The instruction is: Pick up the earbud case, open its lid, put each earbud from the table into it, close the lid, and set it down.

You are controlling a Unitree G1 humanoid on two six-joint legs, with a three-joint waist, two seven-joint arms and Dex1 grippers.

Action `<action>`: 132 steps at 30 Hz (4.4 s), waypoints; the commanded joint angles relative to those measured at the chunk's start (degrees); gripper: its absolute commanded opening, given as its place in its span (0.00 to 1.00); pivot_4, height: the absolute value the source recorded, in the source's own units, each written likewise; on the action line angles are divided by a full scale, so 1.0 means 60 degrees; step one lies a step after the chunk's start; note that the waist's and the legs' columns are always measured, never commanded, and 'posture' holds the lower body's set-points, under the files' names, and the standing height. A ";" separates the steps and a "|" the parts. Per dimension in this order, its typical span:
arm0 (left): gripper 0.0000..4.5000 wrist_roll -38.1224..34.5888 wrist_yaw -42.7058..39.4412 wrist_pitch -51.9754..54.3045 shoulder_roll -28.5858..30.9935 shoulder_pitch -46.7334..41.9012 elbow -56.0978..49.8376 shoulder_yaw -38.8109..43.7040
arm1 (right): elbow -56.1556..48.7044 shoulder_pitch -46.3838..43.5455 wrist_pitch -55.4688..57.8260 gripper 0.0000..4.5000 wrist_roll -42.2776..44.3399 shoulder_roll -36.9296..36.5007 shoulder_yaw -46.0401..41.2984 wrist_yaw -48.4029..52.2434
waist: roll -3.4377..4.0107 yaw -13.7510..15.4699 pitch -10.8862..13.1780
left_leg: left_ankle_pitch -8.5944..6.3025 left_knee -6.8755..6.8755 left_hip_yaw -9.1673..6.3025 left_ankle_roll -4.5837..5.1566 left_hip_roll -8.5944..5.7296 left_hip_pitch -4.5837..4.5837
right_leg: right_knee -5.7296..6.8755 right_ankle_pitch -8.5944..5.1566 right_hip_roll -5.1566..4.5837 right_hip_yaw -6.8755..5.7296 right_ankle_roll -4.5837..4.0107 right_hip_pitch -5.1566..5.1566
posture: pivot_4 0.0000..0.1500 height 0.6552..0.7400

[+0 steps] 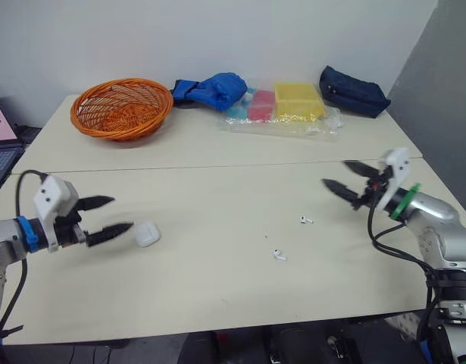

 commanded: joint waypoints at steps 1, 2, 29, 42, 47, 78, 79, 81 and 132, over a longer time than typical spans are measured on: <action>0.99 0.0371 -0.0600 -0.0730 0.0080 -0.0396 0.0379 -0.0404 | -0.1447 -0.0443 0.1233 1.00 0.0977 -0.0049 0.0475 0.0651 | -0.0001 0.0029 0.0000 | 0.0000 0.0001 -0.0014 0.0000 0.0006 -0.0003 | 0.0002 -0.0020 0.0002 -0.0005 -0.0035 -0.0001 | 1.00 1.00; 0.99 0.0475 -0.0699 -0.0858 0.0014 -0.0572 0.0561 -0.0597 | -0.1830 -0.0547 0.1456 1.00 0.1094 -0.0024 0.0781 0.0848 | 0.0000 0.0051 0.0000 | 0.0000 0.0001 -0.0024 0.0000 0.0011 -0.0008 | 0.0002 -0.0022 0.0006 -0.0012 -0.0037 -0.0002 | 1.00 1.00; 0.91 0.2134 -0.0507 -0.3366 -0.1648 -0.2354 0.4016 -0.2016 | -0.3850 -0.1470 0.2585 1.00 0.1729 0.0469 0.1919 0.1077 | -0.0023 0.0185 -0.0004 | -0.0005 0.0008 -0.0050 0.0003 -0.0003 -0.0028 | 0.0015 -0.0024 0.0024 -0.0038 -0.0014 -0.0006 | 1.00 1.00; 0.62 0.1916 -0.0615 -0.2995 -0.1818 -0.2614 0.3574 -0.2029 | -0.3732 -0.1346 0.2525 1.00 0.1553 0.0336 0.1836 0.0986 | -0.0023 0.0186 -0.0004 | -0.0005 0.0011 -0.0055 0.0003 -0.0006 -0.0027 | 0.0016 -0.0022 0.0024 -0.0042 -0.0011 -0.0003 | 1.00 1.00; 0.62 0.1249 -0.0046 -0.2227 -0.2467 -0.4052 0.0823 -0.2007 | -0.3271 -0.1668 0.3569 1.00 0.1937 -0.0074 0.1326 0.0551 | -0.0063 0.0347 0.0006 | -0.0004 0.0035 -0.0088 0.0002 -0.0019 -0.0061 | 0.0013 -0.0018 0.0013 -0.0071 -0.0004 -0.0003 | 1.00 1.00; 0.62 0.4767 0.3757 -1.3161 -0.4272 -0.7614 0.4596 -0.4079 | -0.0577 -0.3928 0.6343 1.00 0.2634 0.2759 0.0548 -0.2945 | -0.0050 0.0166 0.0007 | -0.0018 0.0021 -0.0057 0.0029 -0.0023 -0.0051 | 0.0010 -0.0018 0.0022 -0.0036 0.0024 -0.0001 | 1.00 1.00; 0.62 0.4766 0.3790 -1.3192 -0.4250 -0.7622 0.4609 -0.4120 | -0.0553 -0.3957 0.6292 1.00 0.2561 0.2774 0.0575 -0.2947 | -0.0049 0.0171 0.0007 | -0.0018 0.0021 -0.0060 0.0029 -0.0022 -0.0052 | 0.0009 -0.0018 0.0023 -0.0038 0.0024 0.0000 | 1.00 1.00; 0.62 0.4808 0.3874 -1.3241 -0.4219 -0.7669 0.4698 -0.4178 | -0.0436 -0.4041 0.6208 1.00 0.2414 0.2844 0.0625 -0.2949 | -0.0050 0.0172 0.0007 | -0.0018 0.0021 -0.0060 0.0028 -0.0023 -0.0053 | 0.0009 -0.0018 0.0022 -0.0038 0.0023 0.0000 | 1.00 1.00; 1.00 0.0683 -0.0084 -0.4365 -0.2363 -0.8508 0.1518 -0.5231 | 0.0003 -0.3949 0.3254 0.19 -0.1055 0.1216 0.2596 -0.1225 | -0.0045 0.0160 0.0014 | -0.0018 0.0023 -0.0062 0.0029 -0.0029 -0.0067 | 0.0003 -0.0020 0.0026 -0.0050 0.0026 -0.0011 | 1.00 1.00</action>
